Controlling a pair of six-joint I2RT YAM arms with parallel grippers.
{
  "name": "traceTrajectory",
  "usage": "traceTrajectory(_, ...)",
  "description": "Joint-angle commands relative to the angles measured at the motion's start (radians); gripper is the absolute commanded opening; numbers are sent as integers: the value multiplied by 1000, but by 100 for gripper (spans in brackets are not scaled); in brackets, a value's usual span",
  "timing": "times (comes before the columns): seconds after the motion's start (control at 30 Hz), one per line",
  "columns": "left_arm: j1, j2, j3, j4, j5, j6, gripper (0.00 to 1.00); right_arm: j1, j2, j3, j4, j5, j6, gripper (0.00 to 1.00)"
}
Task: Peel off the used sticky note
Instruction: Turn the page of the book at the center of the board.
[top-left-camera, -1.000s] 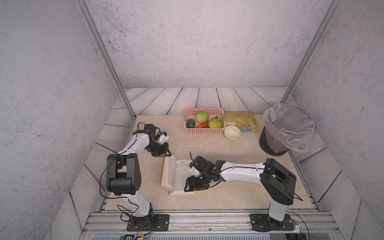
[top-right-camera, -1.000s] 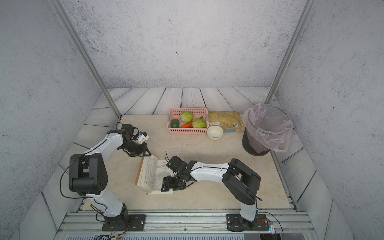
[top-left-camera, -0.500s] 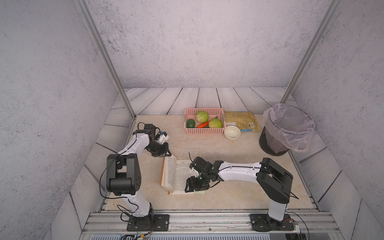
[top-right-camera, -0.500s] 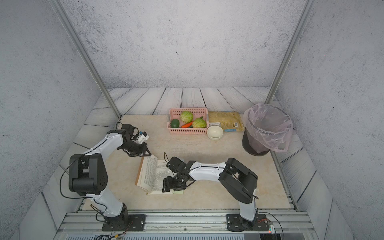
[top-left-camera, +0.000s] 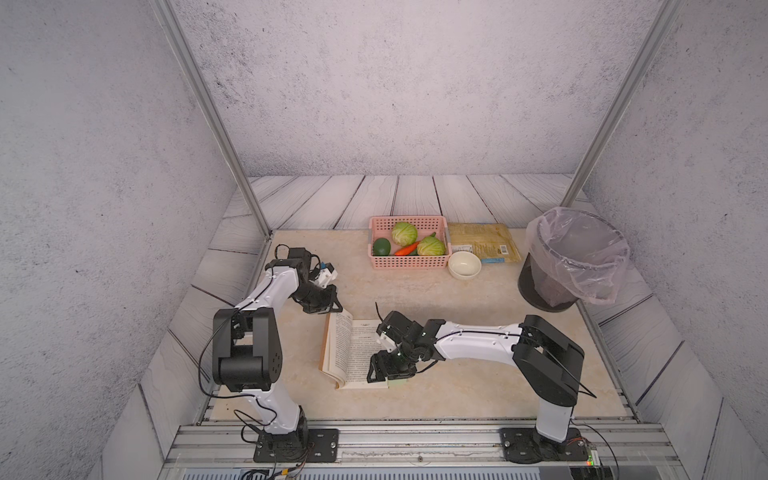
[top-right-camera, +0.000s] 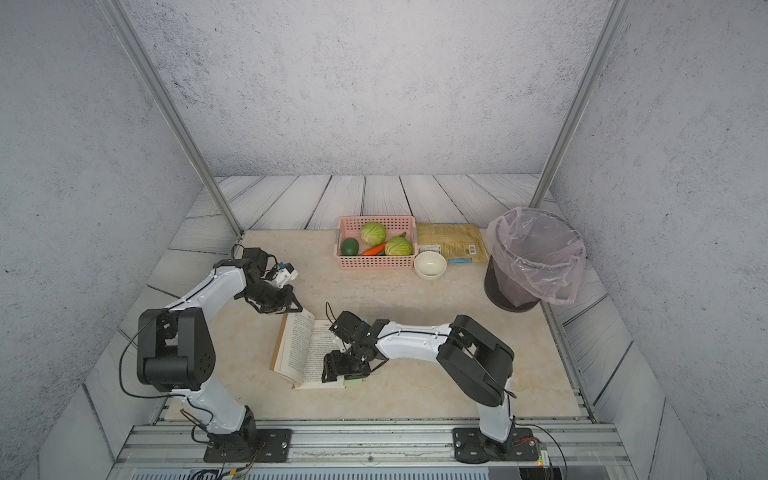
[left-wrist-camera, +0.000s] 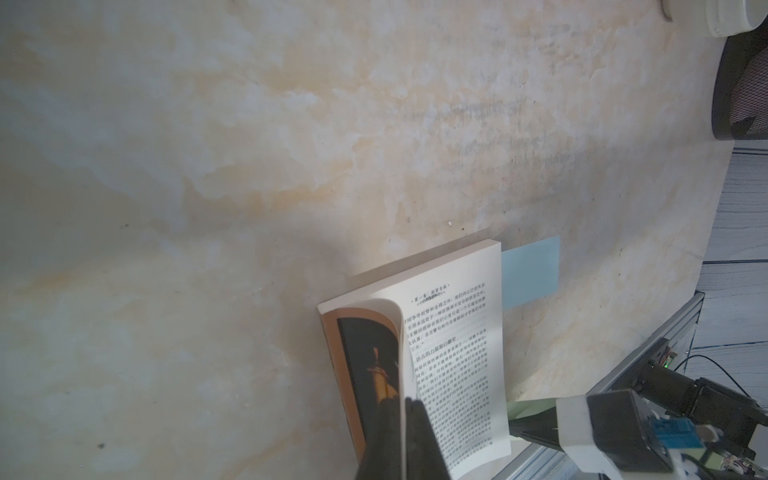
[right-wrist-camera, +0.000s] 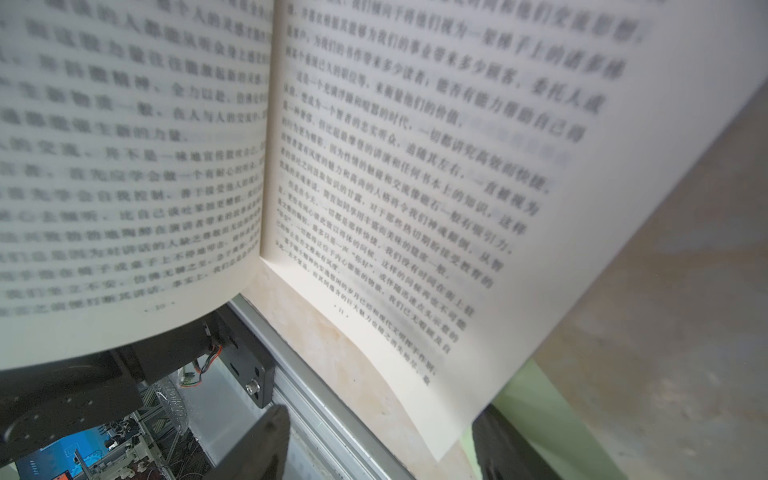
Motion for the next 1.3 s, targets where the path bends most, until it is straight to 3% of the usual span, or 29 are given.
traceTrajectory(0.0,10,-22,-3,-17,-7,17,0,-4,14,-1,5,-2,-4,74)
traceTrajectory(0.73,10,-18,-7,-16,-9,18,0,-12,11,-68,159,-33,35,73)
traceTrajectory(1.27,10,-17,-8,-16,-4,18,0,-11,-36,-75,170,-4,28,73)
